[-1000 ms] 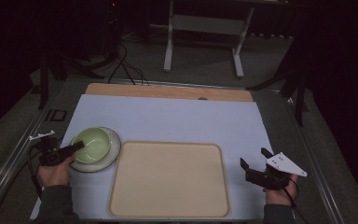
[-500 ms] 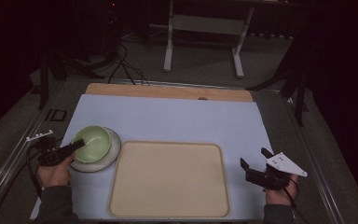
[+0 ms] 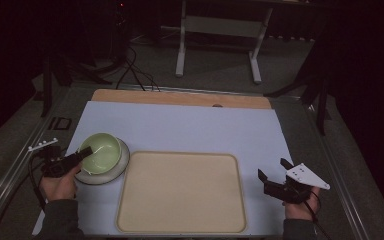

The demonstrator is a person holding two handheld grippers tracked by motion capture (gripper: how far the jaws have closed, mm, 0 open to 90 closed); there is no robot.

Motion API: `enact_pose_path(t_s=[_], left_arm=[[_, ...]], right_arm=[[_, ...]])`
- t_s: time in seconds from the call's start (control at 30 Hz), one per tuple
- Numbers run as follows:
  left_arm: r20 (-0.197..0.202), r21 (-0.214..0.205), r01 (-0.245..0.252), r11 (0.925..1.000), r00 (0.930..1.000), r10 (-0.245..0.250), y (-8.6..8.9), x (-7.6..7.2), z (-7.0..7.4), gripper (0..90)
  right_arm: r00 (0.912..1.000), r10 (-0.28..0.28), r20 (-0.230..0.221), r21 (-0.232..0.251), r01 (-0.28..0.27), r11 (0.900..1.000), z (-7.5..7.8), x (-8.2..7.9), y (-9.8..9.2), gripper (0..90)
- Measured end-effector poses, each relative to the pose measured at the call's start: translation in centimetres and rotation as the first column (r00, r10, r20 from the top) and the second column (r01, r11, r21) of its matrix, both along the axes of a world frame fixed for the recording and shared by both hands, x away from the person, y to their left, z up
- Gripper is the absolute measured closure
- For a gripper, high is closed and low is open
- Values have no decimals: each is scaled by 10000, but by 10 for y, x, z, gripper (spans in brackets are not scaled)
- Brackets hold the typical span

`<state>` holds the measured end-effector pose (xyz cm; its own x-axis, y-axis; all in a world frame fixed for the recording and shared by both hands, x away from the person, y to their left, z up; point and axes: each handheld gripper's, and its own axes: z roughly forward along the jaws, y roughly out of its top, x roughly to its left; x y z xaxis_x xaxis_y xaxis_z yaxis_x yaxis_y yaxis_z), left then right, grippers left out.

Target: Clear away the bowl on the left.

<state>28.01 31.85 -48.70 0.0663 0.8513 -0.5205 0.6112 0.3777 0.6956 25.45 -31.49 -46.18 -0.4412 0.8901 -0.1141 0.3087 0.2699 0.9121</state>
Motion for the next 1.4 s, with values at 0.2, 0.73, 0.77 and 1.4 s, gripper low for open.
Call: enact_pose_path(t_s=[0.2, 0.73, 0.77, 1.4], left_arm=[[99, 21, 17, 10000, 9999, -17, -2, -1, 3, 804], [489, 43, 309, 9995, 9983, -311, -11, -5, 12, 804], [505, 50, 322, 9995, 9982, -324, -12, -5, 13, 804], [679, 44, 762, 9971, 9948, -764, -24, -5, 19, 804]], right_arm=[[10000, 1, 8, 2, -1, 10000, 0, 0, 0, 138], [10000, -5, 21, 14, 5, 10000, 0, 0, -1, 138], [10000, -6, 25, 14, 6, 10000, 0, 0, -1, 138], [10000, -28, 23, 28, 28, 10000, 1, -1, -1, 138]])
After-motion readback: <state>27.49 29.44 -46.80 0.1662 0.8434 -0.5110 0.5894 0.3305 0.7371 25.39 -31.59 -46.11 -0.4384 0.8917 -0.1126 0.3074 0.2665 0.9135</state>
